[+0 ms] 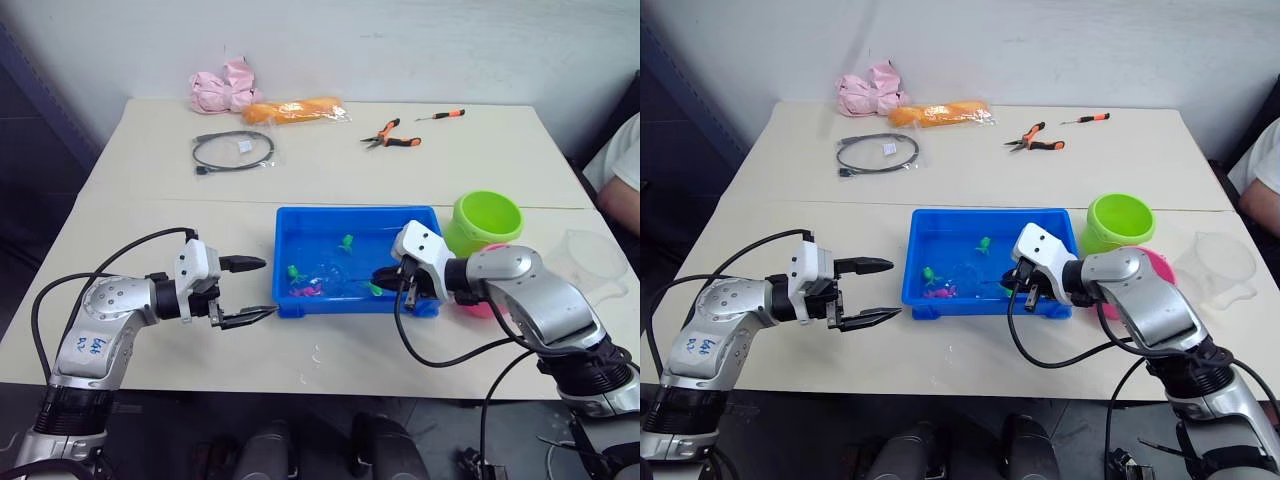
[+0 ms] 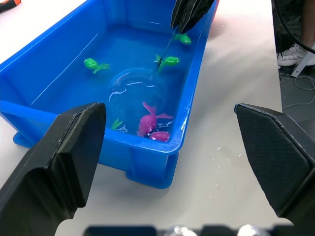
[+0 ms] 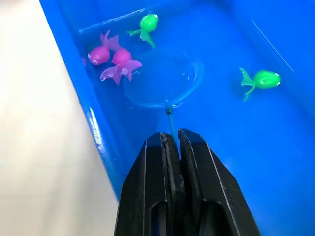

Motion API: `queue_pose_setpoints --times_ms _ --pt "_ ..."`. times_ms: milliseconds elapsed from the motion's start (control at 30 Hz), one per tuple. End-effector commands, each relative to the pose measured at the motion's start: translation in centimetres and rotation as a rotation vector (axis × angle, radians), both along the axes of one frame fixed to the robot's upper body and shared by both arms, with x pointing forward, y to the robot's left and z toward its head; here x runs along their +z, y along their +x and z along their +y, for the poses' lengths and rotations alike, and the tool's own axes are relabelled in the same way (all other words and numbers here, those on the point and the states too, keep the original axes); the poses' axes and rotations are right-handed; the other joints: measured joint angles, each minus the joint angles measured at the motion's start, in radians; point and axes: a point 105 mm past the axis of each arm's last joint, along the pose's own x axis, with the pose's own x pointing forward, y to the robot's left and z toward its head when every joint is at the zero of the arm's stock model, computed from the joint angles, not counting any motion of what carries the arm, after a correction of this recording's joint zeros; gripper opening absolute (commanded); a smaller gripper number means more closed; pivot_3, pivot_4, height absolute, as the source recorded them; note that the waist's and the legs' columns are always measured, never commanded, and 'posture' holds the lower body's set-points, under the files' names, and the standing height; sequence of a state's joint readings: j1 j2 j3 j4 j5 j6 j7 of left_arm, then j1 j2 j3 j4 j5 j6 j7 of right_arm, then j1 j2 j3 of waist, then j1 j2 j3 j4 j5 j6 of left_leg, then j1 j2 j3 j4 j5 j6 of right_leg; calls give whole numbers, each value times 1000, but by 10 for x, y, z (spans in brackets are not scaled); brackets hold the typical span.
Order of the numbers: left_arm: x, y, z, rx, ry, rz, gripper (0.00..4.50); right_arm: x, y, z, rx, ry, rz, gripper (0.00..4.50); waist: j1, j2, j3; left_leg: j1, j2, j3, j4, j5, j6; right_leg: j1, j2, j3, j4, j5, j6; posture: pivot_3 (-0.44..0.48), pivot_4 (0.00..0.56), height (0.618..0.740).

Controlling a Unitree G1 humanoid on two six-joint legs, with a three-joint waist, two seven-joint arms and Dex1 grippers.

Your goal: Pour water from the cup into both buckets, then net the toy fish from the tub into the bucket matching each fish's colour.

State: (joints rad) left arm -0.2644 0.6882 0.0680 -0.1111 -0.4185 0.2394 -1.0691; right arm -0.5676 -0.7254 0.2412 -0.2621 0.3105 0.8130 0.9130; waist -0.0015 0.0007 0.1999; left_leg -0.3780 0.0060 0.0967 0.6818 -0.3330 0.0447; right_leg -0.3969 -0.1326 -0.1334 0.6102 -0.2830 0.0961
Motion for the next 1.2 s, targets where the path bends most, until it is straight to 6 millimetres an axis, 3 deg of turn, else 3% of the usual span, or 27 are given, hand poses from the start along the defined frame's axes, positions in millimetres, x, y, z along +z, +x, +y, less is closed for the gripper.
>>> queue_pose_setpoints --times_ms 33,467,800,1200 --pt "7 -4 0 -3 8 -41 4467 15 -5 4 20 54 -13 0 0 0 0 0 0 0 0 0 0 0 0 0 0 0 0 0 150 740" --pt "6 -7 5 14 15 -43 4467 1 9 3 69 -113 -139 0 -1 0 0 0 0 0 0 0 0 -1 0 0 0 0 0 0 150 740" --pt "6 -8 6 27 11 -42 4467 2 6 28 139 -56 -110 0 -2 0 0 0 0 0 0 0 0 -1 0 0 0 0 0 0 150 740" --pt "5 -13 11 31 24 -29 4467 9 15 2 60 -22 -89 0 -1 0 0 0 0 0 0 0 -1 -1 0 0 0 0 0 0 150 740"
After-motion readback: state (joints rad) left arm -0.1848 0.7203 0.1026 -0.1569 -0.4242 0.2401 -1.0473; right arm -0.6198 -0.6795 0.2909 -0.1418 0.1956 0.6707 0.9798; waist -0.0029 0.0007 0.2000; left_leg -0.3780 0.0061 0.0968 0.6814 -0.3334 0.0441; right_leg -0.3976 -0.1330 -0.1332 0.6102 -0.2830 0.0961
